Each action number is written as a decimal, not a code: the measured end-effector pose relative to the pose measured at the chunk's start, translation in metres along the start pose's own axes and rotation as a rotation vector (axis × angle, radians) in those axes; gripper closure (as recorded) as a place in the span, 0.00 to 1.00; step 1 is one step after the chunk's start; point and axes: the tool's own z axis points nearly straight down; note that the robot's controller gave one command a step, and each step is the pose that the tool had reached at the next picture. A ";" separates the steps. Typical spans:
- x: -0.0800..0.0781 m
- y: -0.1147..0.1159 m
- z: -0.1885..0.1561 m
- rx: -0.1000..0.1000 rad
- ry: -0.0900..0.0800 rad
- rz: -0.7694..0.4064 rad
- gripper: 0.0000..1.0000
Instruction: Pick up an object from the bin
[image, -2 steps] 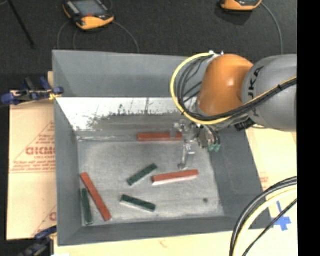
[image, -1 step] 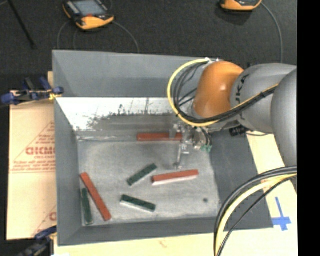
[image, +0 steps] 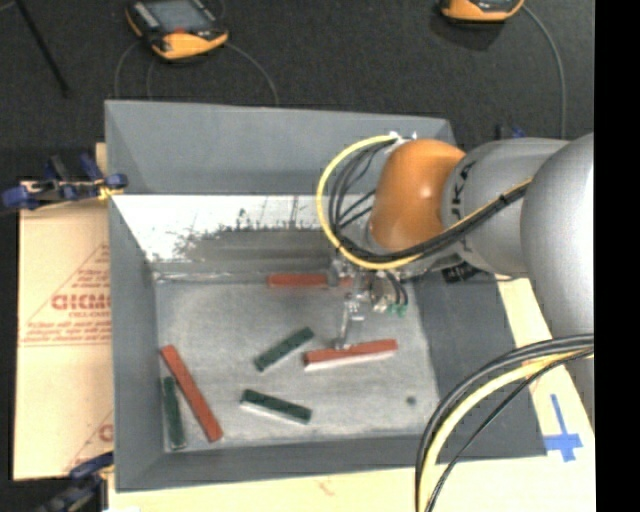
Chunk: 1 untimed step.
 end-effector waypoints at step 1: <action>0.014 -0.002 0.002 -0.004 -0.005 -0.011 0.00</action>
Offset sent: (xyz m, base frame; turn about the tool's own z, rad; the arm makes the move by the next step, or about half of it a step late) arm -0.0251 0.0676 -0.0073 0.0202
